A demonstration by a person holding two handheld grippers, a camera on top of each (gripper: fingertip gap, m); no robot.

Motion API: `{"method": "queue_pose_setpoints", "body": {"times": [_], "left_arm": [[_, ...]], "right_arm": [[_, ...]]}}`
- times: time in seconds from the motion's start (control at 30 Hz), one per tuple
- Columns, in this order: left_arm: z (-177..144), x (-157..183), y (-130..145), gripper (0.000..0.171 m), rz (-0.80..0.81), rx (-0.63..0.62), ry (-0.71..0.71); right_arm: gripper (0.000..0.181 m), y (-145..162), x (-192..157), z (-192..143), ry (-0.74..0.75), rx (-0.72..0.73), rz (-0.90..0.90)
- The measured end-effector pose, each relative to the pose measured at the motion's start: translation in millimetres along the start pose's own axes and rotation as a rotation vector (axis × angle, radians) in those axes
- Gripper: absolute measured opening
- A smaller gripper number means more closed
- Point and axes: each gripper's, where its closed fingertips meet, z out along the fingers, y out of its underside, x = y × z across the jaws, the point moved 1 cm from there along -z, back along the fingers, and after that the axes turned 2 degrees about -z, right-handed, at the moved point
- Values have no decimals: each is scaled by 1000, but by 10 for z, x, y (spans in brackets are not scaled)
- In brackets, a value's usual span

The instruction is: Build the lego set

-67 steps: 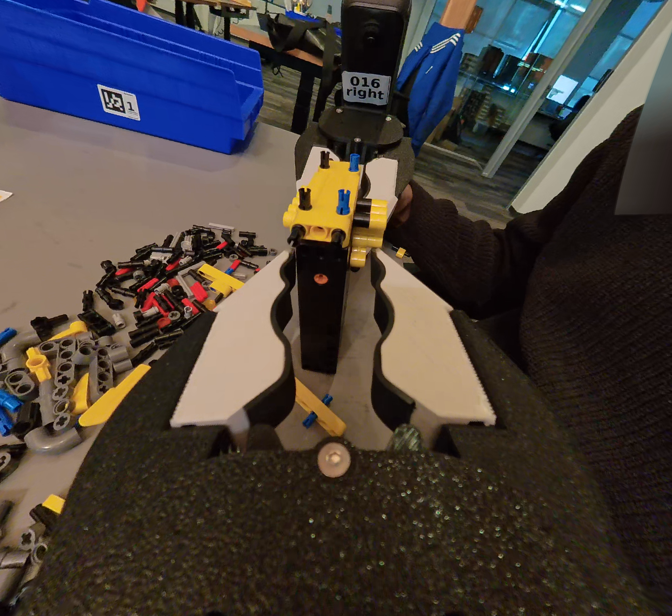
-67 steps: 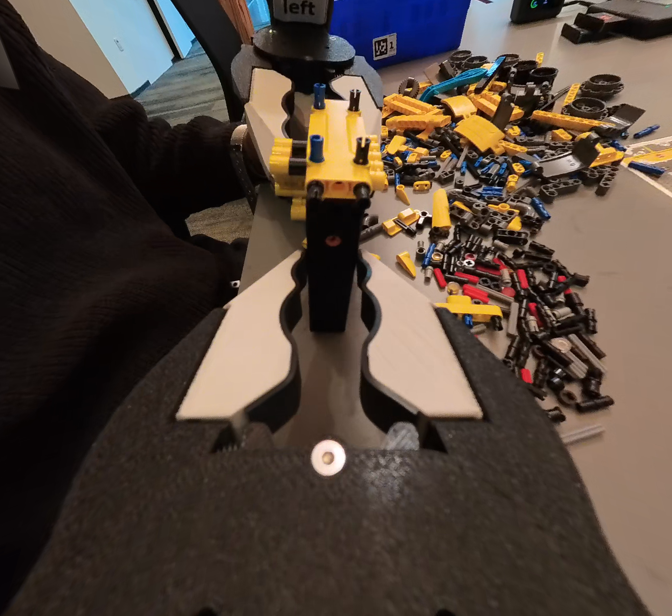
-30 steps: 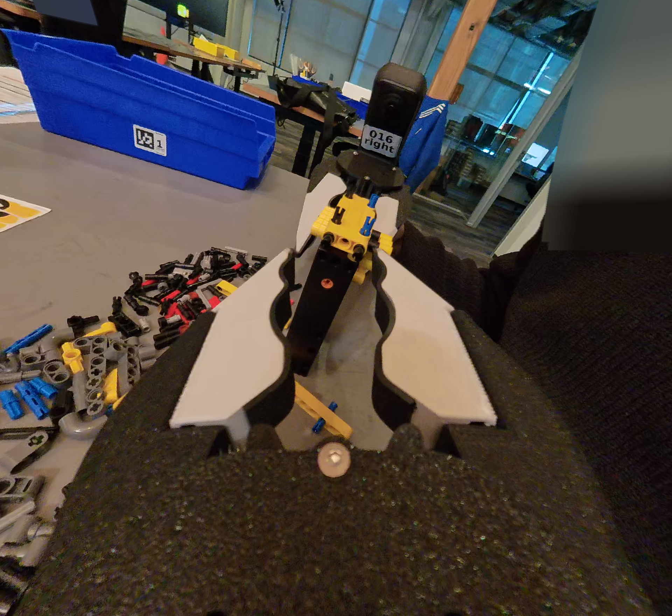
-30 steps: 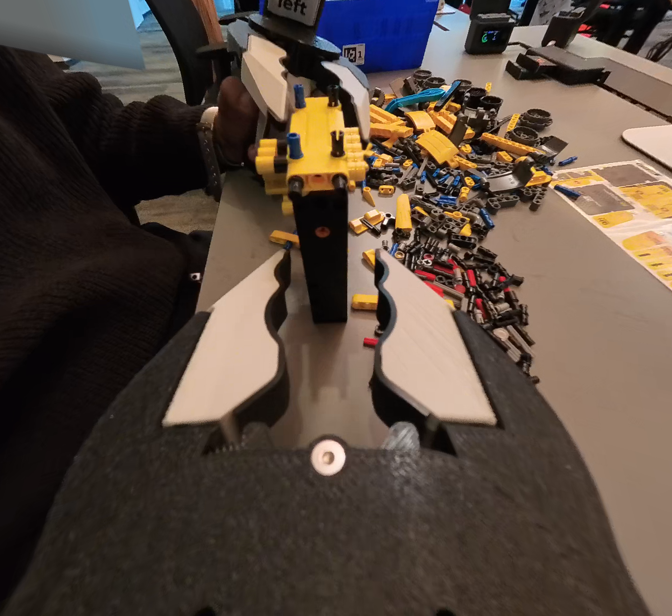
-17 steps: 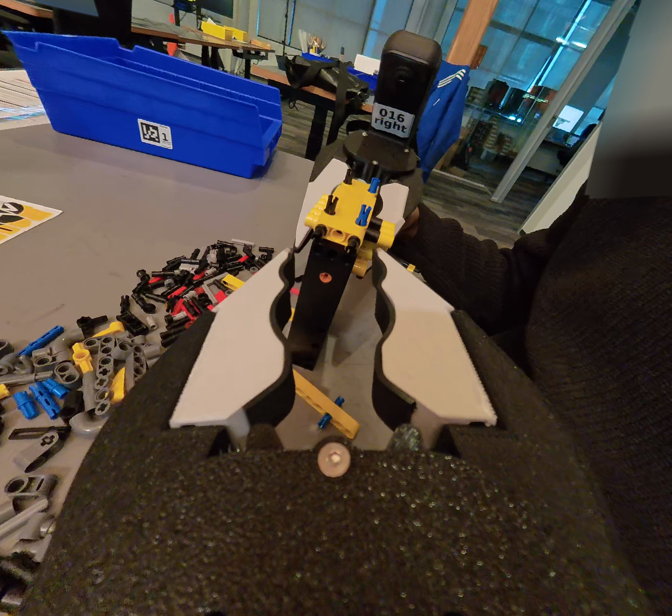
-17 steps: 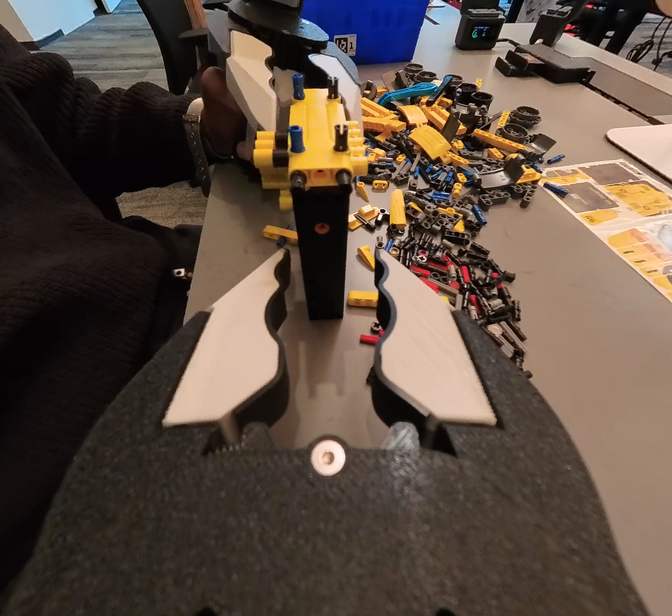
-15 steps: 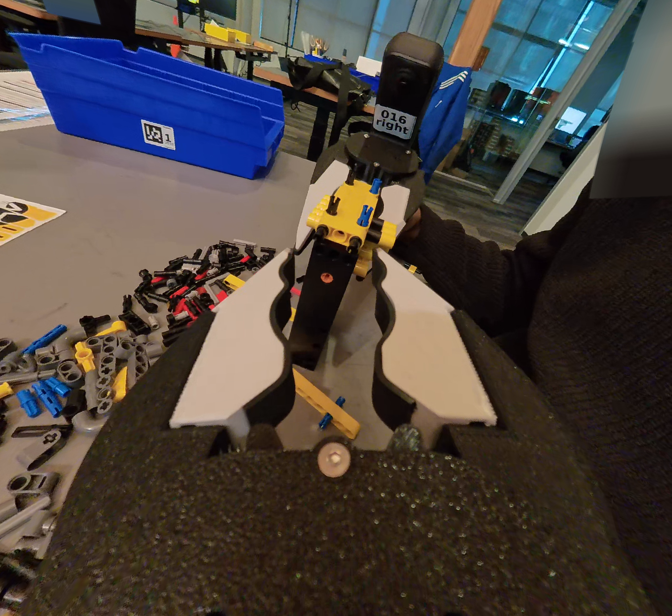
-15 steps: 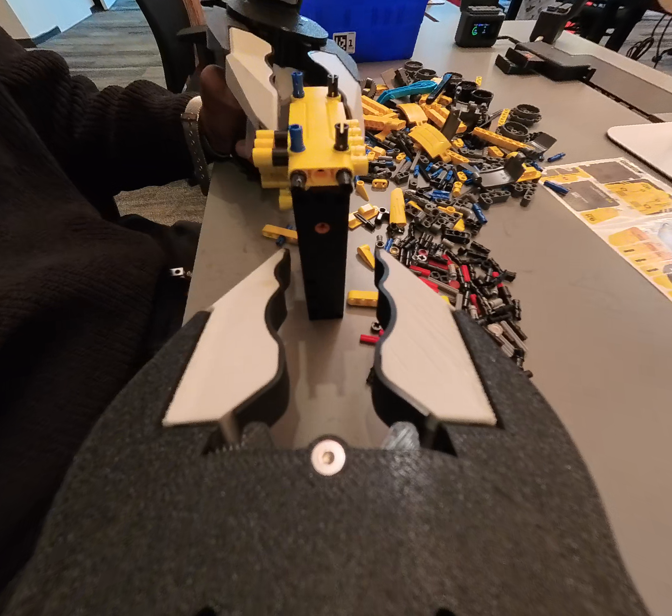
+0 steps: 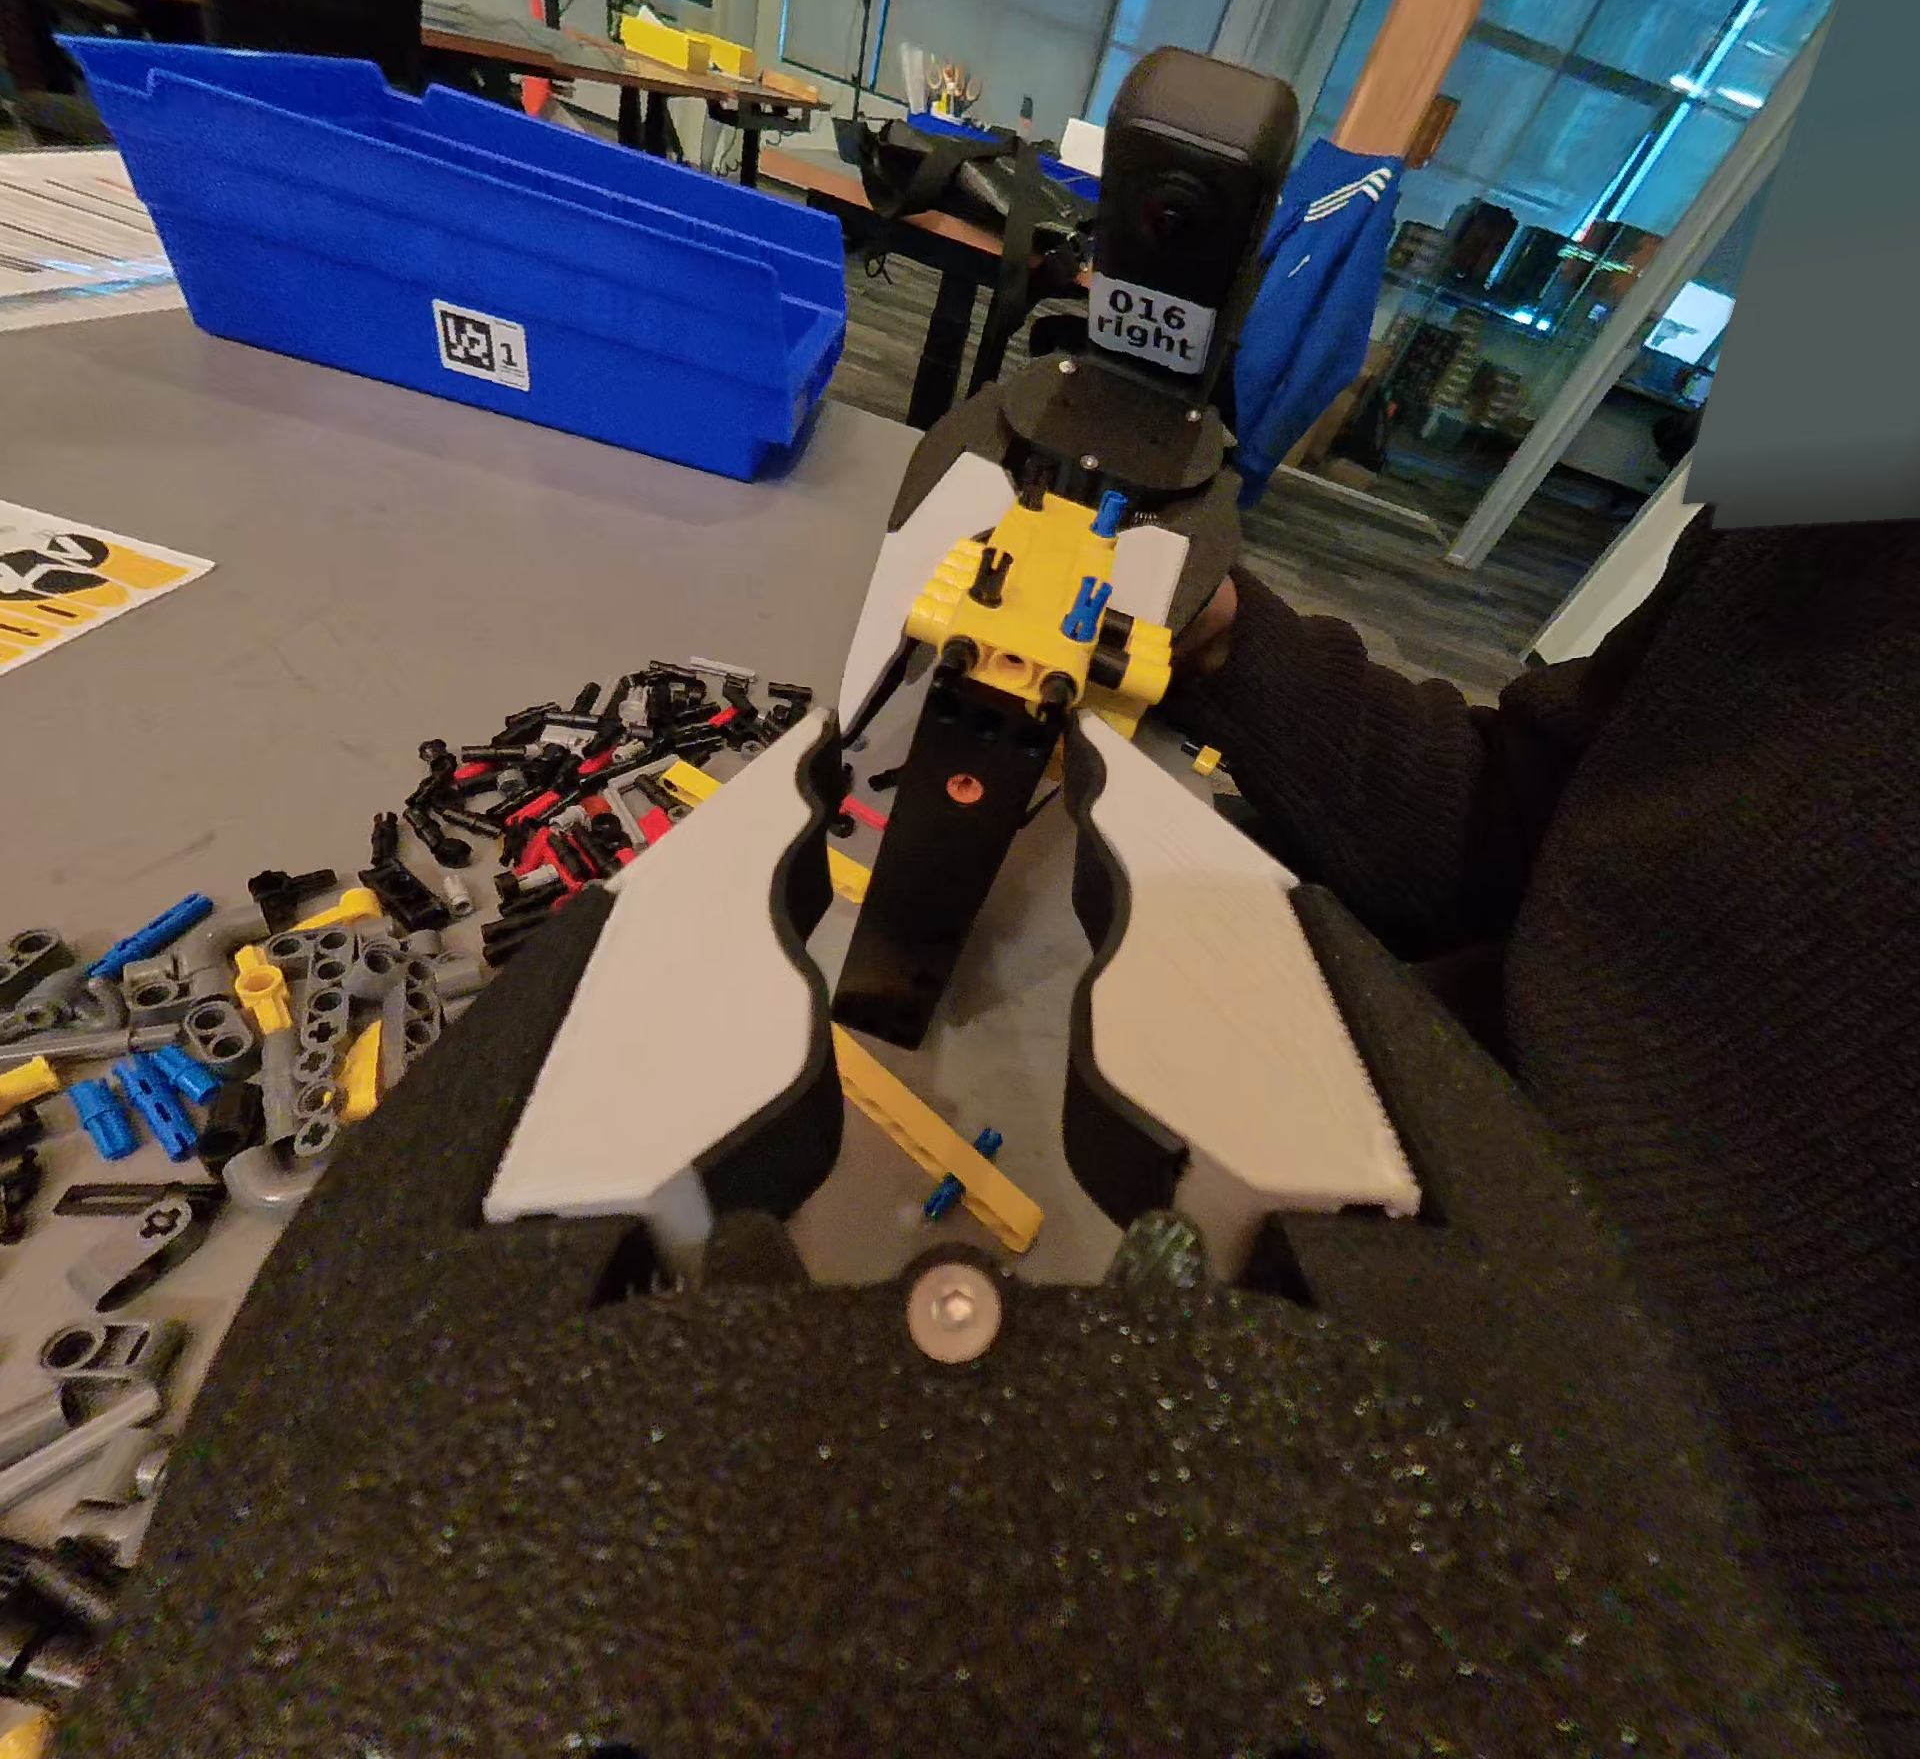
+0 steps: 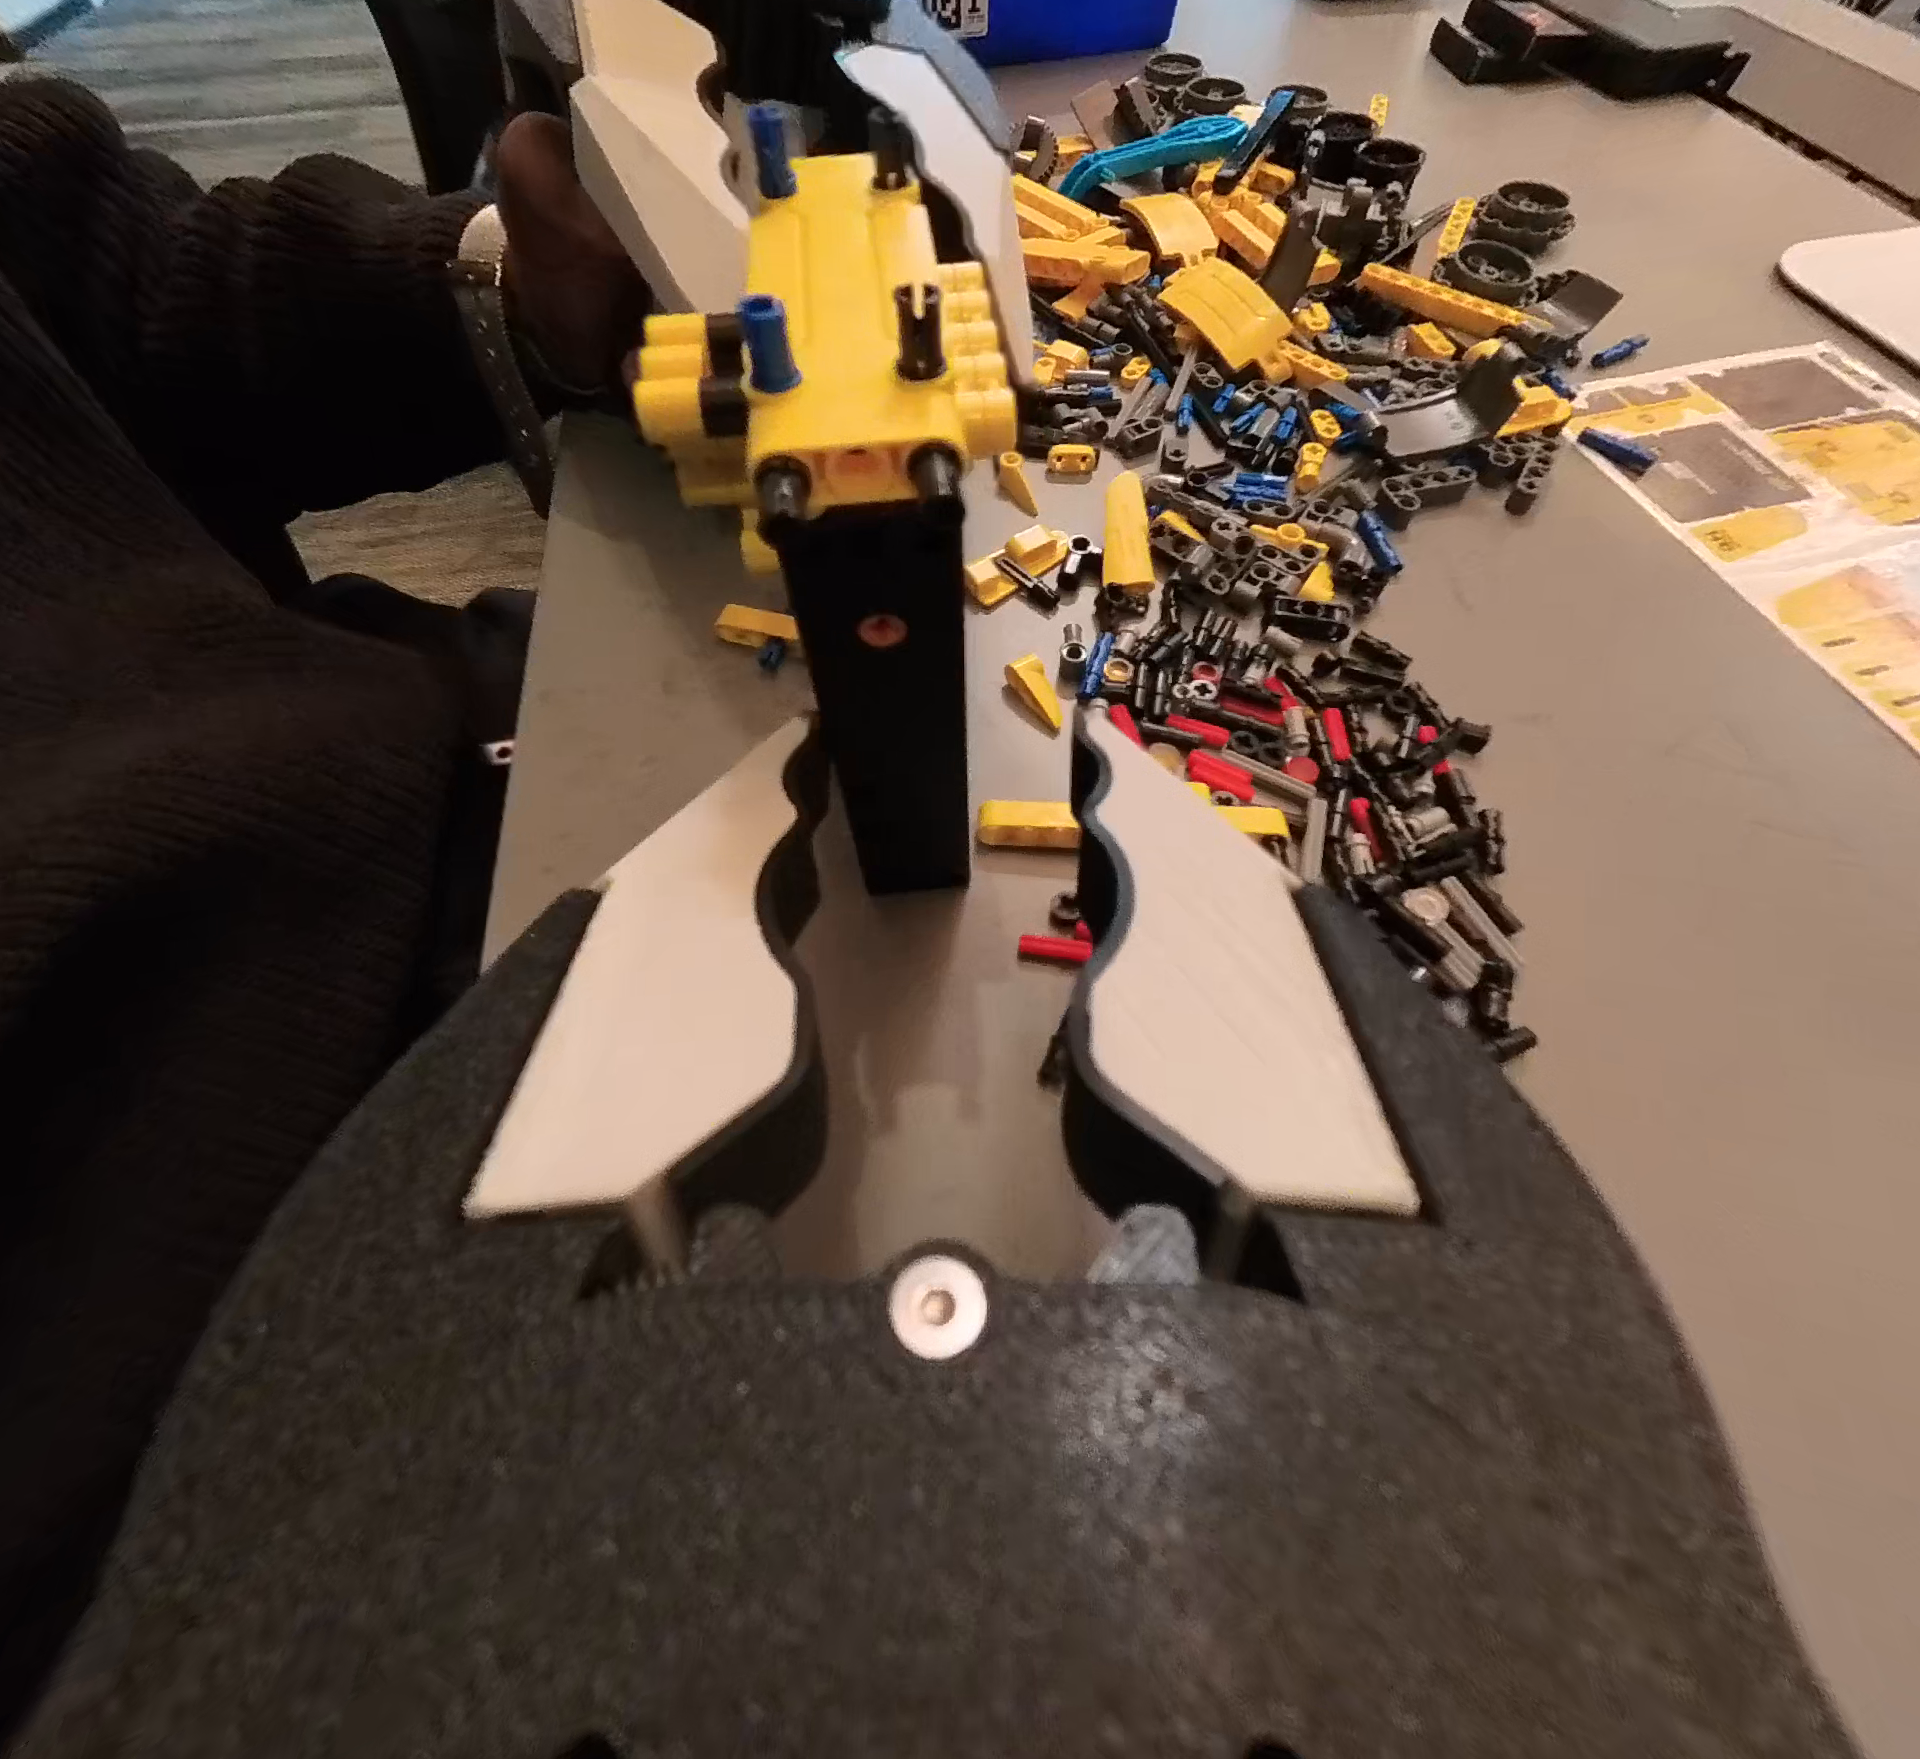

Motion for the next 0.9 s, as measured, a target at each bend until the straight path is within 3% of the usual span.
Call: {"method": "queue_pose_setpoints", "body": {"times": [0.9], "left_arm": [[14,14,19,43,19,-14,-7]], "right_arm": [[48,188,22,145,33,-158,-12]]}}
